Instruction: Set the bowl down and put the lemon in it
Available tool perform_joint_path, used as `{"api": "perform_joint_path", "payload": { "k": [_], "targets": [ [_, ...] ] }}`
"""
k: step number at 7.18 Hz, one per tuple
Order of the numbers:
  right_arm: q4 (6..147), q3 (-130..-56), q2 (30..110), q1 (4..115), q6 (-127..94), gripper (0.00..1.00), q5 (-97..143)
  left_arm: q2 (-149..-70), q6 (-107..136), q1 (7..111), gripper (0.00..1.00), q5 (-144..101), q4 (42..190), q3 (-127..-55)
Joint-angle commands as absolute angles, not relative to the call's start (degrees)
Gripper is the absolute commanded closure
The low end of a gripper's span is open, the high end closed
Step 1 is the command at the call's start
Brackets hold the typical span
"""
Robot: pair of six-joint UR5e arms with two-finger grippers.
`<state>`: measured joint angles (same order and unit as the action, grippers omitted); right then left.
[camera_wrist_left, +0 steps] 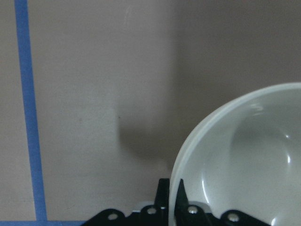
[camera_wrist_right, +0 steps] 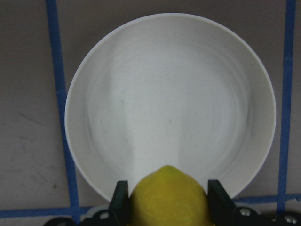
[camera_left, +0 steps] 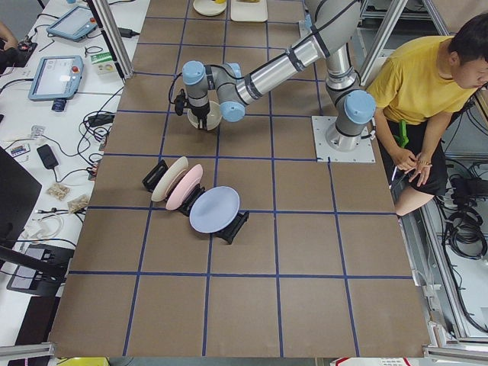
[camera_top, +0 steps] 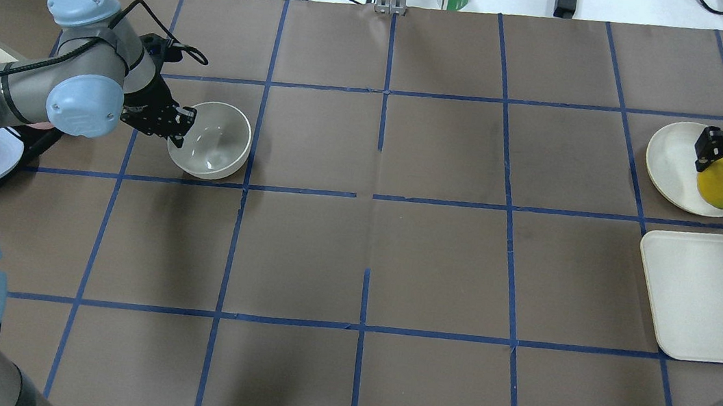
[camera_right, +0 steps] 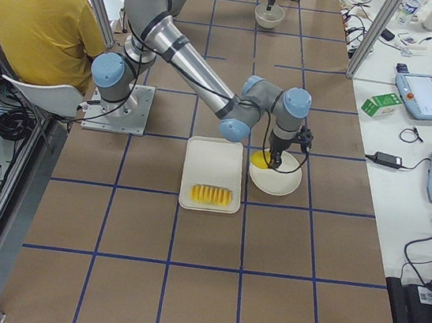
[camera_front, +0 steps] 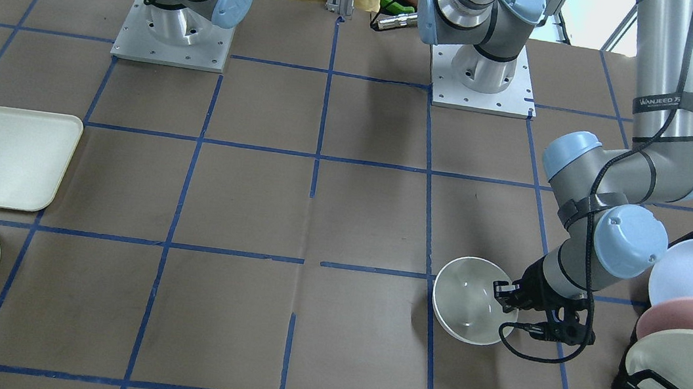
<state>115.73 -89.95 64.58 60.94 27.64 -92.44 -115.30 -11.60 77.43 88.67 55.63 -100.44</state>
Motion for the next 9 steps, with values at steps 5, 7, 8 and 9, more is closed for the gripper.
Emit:
{"api": "perform_joint_path", "payload": {
  "k": [5, 7, 8, 9],
  "targets": [
    [88.86, -89.21, 83.32, 76.33, 5.84, 1.00, -92.37, -108.37, -7.95, 87.40, 1.00, 80.07, 63.55, -100.37],
    [89.91, -89.03, 83.50, 83.21, 2.29, 1.00, -92.20, -109.76, 8.98, 98.91, 1.00, 80.42, 55.87, -100.46],
    [92.35, -89.03, 83.50, 84.71, 2.20, 1.00, -92.02, -110.91, 14.10, 102.18, 1.00, 80.33, 52.85, -101.07],
    [92.72, -88.86, 83.58, 86.21, 2.11, 1.00, -93.15, -112.14, 15.46, 103.87, 1.00, 80.59, 51.08, -102.99]
  ]
}}
